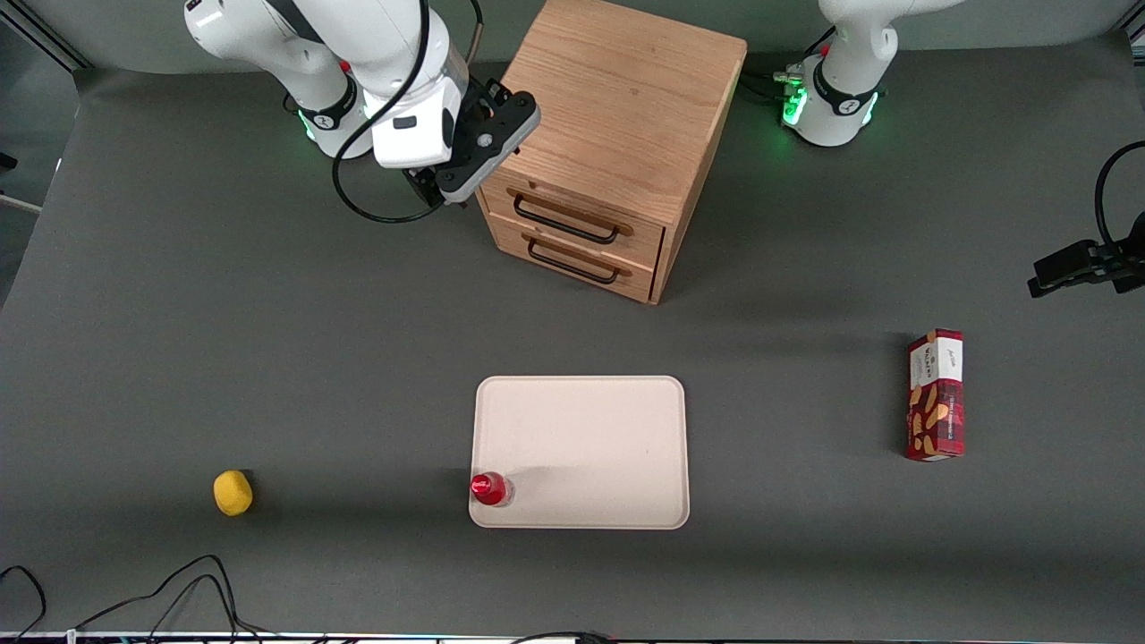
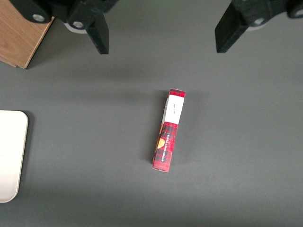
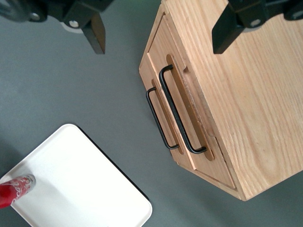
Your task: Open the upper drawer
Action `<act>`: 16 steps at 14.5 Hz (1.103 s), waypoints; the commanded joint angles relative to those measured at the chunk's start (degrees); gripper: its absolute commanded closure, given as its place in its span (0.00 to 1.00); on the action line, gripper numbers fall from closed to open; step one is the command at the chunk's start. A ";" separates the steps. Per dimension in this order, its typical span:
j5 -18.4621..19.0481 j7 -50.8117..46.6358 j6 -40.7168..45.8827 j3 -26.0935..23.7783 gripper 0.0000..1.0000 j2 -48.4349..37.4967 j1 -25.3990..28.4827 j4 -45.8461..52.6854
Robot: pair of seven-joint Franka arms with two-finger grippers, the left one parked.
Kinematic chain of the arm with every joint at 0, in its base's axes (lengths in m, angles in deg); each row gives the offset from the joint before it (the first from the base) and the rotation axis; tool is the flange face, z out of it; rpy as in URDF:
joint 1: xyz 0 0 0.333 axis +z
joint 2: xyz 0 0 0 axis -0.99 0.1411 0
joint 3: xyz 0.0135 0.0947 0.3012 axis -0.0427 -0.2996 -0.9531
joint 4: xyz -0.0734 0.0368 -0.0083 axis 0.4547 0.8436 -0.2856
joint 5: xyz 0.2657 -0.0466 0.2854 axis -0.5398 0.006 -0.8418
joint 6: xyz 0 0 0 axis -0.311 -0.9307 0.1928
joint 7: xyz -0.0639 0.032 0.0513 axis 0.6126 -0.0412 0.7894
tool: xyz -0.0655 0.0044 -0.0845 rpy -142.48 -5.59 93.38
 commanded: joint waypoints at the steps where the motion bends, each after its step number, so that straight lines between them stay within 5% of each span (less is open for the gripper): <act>1: -1.18 1.95 -1.38 0.31 0.00 2.93 0.31 1.39; 10: -3.64 17.58 -1.65 0.31 0.00 10.05 -0.39 1.48; 16: -3.55 18.21 -6.12 -0.13 0.00 13.04 0.66 1.48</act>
